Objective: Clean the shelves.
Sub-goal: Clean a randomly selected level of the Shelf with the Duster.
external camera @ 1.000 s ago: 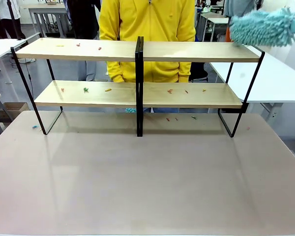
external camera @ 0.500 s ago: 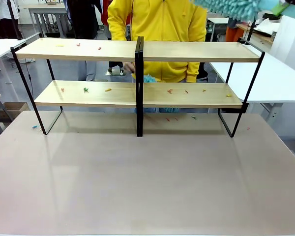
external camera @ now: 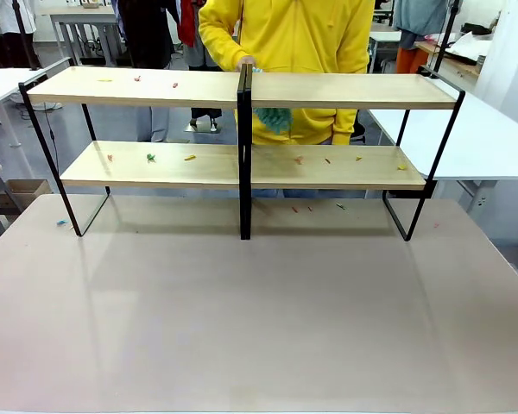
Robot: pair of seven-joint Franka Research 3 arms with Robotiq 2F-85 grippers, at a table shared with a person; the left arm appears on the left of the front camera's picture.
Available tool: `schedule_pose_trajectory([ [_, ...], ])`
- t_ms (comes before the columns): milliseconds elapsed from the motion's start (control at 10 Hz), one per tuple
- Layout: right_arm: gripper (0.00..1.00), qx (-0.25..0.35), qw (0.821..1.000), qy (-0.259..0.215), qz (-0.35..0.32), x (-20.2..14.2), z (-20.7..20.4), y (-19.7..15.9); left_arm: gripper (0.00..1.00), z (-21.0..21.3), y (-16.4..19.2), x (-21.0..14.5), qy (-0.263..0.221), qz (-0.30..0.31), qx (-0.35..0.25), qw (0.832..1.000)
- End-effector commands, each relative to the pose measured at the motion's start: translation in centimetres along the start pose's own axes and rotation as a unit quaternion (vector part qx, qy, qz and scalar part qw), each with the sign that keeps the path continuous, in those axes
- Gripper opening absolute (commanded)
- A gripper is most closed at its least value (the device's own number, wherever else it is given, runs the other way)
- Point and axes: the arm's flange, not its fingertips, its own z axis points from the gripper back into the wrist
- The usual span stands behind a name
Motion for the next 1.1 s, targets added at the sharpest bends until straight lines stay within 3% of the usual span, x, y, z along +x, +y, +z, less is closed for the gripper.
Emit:
schedule_pose_trajectory([
  [0, 0.12, 0.003, 0.999, -0.021, 0.045, -2.0, 4.1, 0.7, 1.0, -0.1, 0.0, 0.1, -0.004, 0.0, -0.001, 1.0],
  [300, 0.12, -0.066, 0.994, -0.014, 0.081, -8.9, 9.2, 2.1, 1.0, -0.1, 0.0, 0.1, -0.004, 0.0, -0.001, 1.0],
  [500, 0.12, -0.084, 0.993, -0.005, 0.079, -12.1, 9.7, 1.8, 1.0, -0.1, 0.0, 0.1, -0.004, 0.0, -0.001, 1.0],
  [600, 0.12, -0.063, 0.996, -0.021, 0.067, -9.4, 10.5, 2.6, 1.0, -0.1, 0.0, 0.1, -0.004, 0.0, -0.001, 1.0],
  [1000, 0.12, -0.063, 0.996, -0.021, 0.067, -9.4, 10.5, 2.6, 1.0, -0.1, 0.0, 0.1, -0.004, 0.0, -0.001, 1.0],
])
